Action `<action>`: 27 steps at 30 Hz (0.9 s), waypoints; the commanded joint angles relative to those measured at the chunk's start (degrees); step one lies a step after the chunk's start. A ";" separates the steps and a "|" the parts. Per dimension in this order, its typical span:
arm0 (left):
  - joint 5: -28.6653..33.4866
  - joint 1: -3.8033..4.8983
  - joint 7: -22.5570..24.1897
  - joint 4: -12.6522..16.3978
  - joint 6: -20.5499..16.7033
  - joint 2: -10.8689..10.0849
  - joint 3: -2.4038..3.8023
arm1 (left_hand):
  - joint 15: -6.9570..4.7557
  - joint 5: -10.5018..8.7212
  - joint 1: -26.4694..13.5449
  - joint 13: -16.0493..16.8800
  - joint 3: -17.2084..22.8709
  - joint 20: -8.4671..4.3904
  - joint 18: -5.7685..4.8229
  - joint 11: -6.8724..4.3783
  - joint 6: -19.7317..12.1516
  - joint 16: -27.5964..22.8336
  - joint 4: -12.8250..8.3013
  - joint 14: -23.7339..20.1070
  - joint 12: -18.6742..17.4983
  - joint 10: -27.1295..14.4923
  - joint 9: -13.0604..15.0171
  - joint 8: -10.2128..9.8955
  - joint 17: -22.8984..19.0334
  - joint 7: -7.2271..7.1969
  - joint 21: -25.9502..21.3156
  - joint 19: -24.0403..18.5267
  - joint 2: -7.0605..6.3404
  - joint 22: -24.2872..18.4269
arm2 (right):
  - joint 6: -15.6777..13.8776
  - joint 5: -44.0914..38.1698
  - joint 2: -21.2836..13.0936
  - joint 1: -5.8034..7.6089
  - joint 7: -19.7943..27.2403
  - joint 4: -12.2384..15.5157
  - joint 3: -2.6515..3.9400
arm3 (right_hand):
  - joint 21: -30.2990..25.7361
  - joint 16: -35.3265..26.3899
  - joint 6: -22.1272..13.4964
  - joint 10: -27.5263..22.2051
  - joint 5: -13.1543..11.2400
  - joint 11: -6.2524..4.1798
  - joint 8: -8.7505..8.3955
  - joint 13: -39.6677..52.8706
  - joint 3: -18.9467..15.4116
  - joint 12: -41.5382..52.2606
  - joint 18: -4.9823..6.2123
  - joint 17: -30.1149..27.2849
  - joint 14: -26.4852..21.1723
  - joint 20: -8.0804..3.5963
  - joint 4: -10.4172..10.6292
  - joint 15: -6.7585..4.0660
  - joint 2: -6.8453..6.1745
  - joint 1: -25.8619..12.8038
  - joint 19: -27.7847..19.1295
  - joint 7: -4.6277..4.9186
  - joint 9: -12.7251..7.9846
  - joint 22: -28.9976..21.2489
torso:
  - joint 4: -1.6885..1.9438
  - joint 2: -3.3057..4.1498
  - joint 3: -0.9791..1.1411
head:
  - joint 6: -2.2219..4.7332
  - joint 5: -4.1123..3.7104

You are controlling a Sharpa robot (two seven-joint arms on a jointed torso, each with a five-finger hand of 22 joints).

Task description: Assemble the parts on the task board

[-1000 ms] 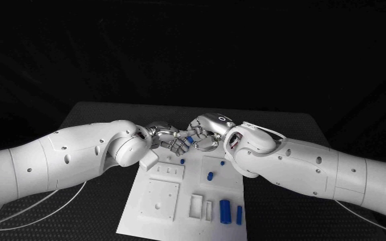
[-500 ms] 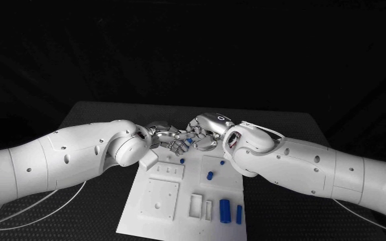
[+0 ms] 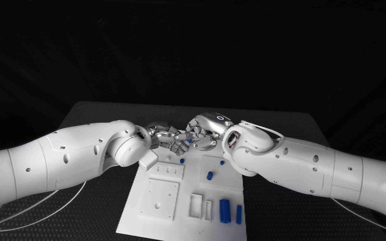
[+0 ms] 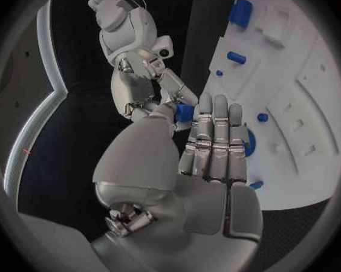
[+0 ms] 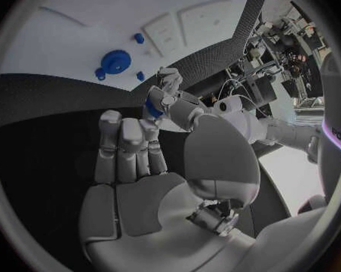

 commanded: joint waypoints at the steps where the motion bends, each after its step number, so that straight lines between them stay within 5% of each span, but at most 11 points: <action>1: 1.57 0.10 1.16 0.31 1.36 0.22 0.15 | 0.16 1.26 -1.00 0.10 -0.27 -0.02 0.06 0.01 -0.28 -0.09 0.14 -0.55 -0.41 -0.31 0.01 -0.35 -0.13 -0.13 -0.03 -0.57 -0.13 1.02 | 1.10 -0.10 0.37 -0.08 0.63 0.15 -0.06 | 0.24 0.02 1.91 0.24 0.39 -0.07 0.71 0.08 0.33 0.27 1.17 -0.10 0.02 -0.27 -0.14 -0.17 0.03 0.03 0.19 1.65 0.17 -0.08 | -0.01 0.01 0.01 | -0.09 0.04; 9: 1.86 0.10 0.06 0.35 1.81 0.23 0.15 | 0.35 1.18 -3.77 0.28 -0.17 0.16 -0.15 0.02 -0.27 -0.33 0.22 -0.96 -0.55 -0.41 0.07 -0.38 -0.41 -0.18 -0.24 -1.48 -0.32 1.08 | 1.16 -0.10 0.60 -0.09 0.64 -0.01 -0.08 | 0.24 0.02 1.92 0.25 0.43 -0.08 0.71 0.08 0.33 0.27 1.17 -0.10 0.03 -0.28 -0.16 -0.18 0.06 0.03 0.19 1.65 0.18 -0.09 | 0.00 0.04 0.04 | -0.31 0.15; 20: 2.00 0.10 -0.71 0.69 2.95 0.25 0.16 | 1.54 14.24 -6.36 0.93 0.53 1.33 -0.90 0.73 -2.06 0.25 -0.63 -4.07 -0.62 -2.38 0.43 -0.78 -0.01 0.57 -1.37 -5.54 -1.06 1.15 | 1.28 -0.12 0.87 -0.09 0.68 -0.18 -0.12 | 0.24 0.02 1.93 0.27 0.45 -0.09 0.72 0.09 0.33 0.26 1.17 -0.11 0.03 -0.29 -0.20 -0.18 0.08 0.04 0.19 1.64 0.19 -0.09 | -0.05 0.04 0.03 | -0.43 0.19; 26: 1.96 0.10 -0.47 0.69 3.55 0.29 0.17 | 1.83 17.34 -6.36 1.48 1.74 1.63 -0.99 0.86 -2.43 1.43 -2.04 -5.44 0.25 -3.56 0.89 -0.41 0.63 0.51 -1.48 -6.50 -0.64 1.19 | 1.36 -0.12 0.87 -0.09 0.70 -0.26 -0.13 | 0.24 0.01 1.93 0.28 0.46 -0.09 0.72 0.10 0.32 0.25 1.17 -0.11 0.04 -0.29 -0.22 -0.18 0.09 0.03 0.20 1.64 0.19 -0.10 | 0.04 0.02 0.03 | -0.60 0.05; 27: 1.96 0.10 -0.49 0.70 3.46 0.27 0.17 | 1.93 14.77 -5.78 1.96 6.47 1.63 -1.02 0.73 -2.48 2.05 -3.03 -5.93 1.08 -3.90 1.16 -0.13 0.82 0.33 -1.70 -6.80 -1.32 1.05 | 1.41 -0.12 0.88 -0.09 0.70 -0.28 -0.13 | 0.24 0.01 1.93 0.28 0.46 -0.09 0.72 0.10 0.32 0.25 1.17 -0.11 0.04 -0.29 -0.22 -0.18 0.09 0.03 0.20 1.64 0.19 -0.10 | 0.04 0.02 0.02 | -0.61 0.02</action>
